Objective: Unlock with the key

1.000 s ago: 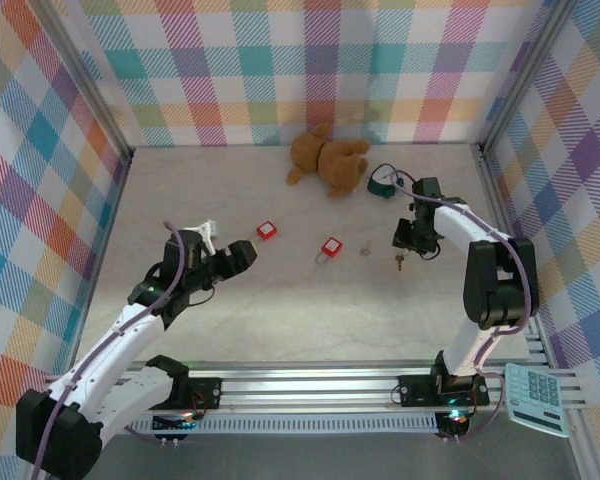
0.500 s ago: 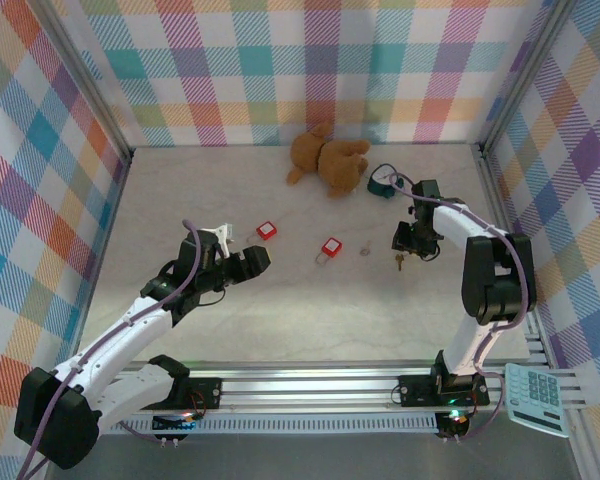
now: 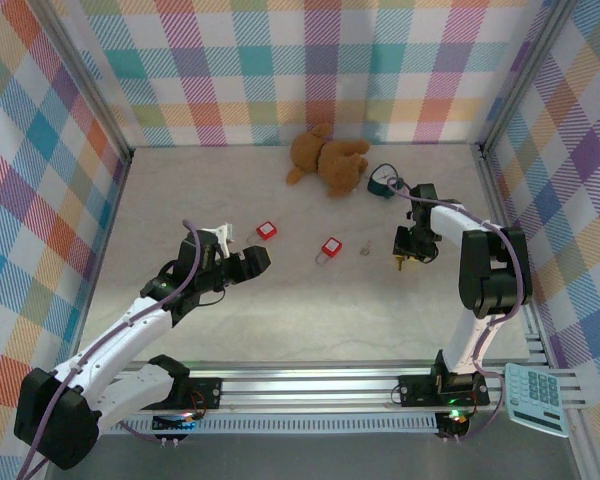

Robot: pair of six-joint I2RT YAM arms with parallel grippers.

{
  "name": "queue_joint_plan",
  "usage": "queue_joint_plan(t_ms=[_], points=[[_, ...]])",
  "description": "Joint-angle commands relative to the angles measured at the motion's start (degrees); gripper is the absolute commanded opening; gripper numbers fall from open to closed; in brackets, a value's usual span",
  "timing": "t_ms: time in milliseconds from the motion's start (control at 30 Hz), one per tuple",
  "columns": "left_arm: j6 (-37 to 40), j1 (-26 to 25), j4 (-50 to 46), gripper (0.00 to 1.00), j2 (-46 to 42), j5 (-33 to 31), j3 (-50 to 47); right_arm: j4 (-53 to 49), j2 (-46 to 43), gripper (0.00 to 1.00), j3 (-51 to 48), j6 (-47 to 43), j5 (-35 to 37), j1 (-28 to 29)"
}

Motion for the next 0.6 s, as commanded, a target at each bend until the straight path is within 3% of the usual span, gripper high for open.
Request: queue_joint_plan(t_ms=[0, 167, 567], points=[[-0.60, -0.66, 0.82, 0.77, -1.14, 1.10, 1.54, -0.94, -0.16, 0.30, 1.20, -0.19, 1.28, -0.52], [-0.59, -0.67, 0.55, 0.76, -1.21, 1.12, 1.65, -0.47, -1.04, 0.24, 0.42, 0.55, 3.17, -0.81], [-0.62, -0.77, 0.63, 0.75, -1.81, 1.41, 1.58, -0.13, -4.16, 0.23, -2.40, 2.90, 2.79, -0.95]])
